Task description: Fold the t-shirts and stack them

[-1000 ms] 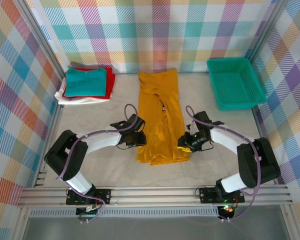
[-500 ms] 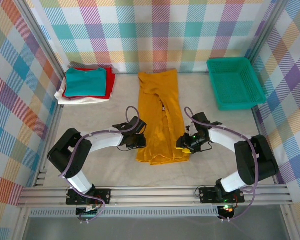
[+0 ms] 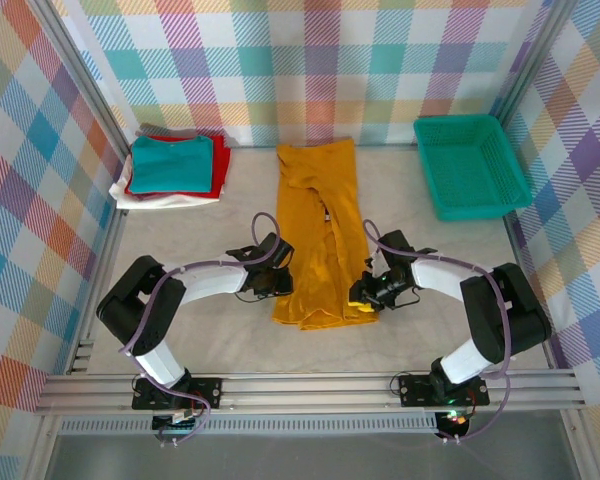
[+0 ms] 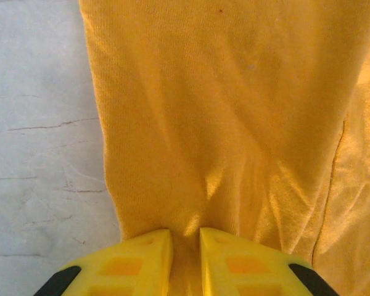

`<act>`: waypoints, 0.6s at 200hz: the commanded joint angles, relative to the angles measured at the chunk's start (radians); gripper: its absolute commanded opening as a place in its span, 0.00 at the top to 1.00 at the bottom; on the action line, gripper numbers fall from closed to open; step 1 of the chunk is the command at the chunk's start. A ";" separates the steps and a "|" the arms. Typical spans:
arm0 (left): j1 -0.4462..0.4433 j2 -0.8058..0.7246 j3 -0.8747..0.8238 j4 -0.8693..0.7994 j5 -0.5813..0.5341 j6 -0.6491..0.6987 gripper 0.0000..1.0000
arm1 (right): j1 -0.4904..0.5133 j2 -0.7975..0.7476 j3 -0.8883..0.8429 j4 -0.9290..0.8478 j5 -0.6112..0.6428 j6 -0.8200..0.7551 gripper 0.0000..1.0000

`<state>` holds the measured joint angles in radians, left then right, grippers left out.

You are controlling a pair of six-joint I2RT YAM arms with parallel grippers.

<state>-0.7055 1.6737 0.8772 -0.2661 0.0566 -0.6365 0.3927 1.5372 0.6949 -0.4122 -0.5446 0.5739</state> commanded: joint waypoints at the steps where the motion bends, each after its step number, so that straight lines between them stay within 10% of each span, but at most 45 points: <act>1: -0.012 0.046 -0.034 -0.031 -0.039 -0.011 0.79 | 0.005 -0.016 0.017 0.004 -0.026 0.010 0.80; 38: -0.012 0.043 -0.034 -0.039 -0.057 -0.010 0.79 | 0.012 -0.014 0.049 -0.016 -0.037 -0.002 0.94; 120: -0.012 0.027 -0.056 -0.024 -0.083 -0.031 0.79 | 0.218 0.101 0.303 -0.255 0.165 -0.151 0.82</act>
<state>-0.7067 1.6764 0.8684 -0.2329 0.0376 -0.6441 0.5610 1.5852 0.9367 -0.5442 -0.4519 0.4976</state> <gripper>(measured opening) 0.208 0.128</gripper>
